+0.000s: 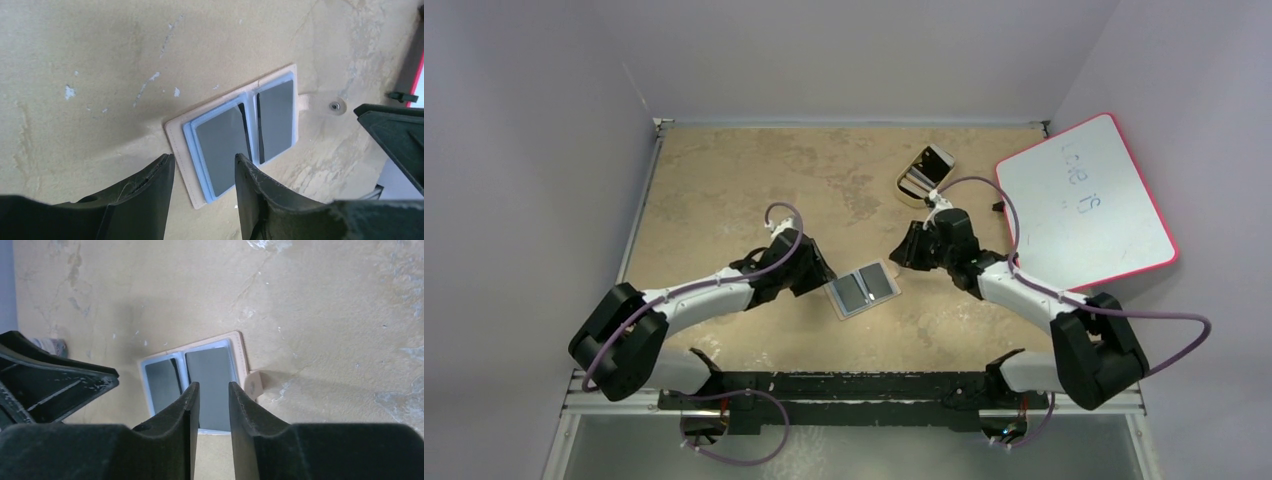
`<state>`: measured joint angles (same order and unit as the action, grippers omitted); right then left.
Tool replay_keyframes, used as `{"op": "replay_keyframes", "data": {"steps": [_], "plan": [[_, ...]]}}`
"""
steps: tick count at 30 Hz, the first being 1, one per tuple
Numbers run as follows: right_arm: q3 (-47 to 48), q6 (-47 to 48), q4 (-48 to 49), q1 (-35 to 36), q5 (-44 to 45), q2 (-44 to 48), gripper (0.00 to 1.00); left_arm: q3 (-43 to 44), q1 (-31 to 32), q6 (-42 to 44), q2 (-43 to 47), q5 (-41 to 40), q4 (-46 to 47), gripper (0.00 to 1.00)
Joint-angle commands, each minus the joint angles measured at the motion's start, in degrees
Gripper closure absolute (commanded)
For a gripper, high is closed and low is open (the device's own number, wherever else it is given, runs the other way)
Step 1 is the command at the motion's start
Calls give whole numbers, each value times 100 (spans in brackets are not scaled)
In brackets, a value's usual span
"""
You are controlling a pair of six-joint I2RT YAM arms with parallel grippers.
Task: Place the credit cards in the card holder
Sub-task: Insert the credit card into the card holder, then turn over the card slot in the card holder.
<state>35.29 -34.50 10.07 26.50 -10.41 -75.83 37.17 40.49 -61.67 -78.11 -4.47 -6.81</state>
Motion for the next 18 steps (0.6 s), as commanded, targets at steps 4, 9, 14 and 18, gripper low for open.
{"op": "replay_keyframes", "data": {"steps": [4, 9, 14, 18], "plan": [[465, 187, -210, 217, -123, -5, 62, -411, -42, -406, -24, 640, 1473, 53], [591, 391, -152, 303, -225, -417, 60, -693, -36, -893, -280, 825, 2435, 53], [647, 576, -144, 336, -285, -755, 60, -702, -26, -927, -436, 649, 2467, 53], [510, 600, -89, 337, -155, -983, 63, -742, -16, -909, -539, 605, 2556, 53]]}}
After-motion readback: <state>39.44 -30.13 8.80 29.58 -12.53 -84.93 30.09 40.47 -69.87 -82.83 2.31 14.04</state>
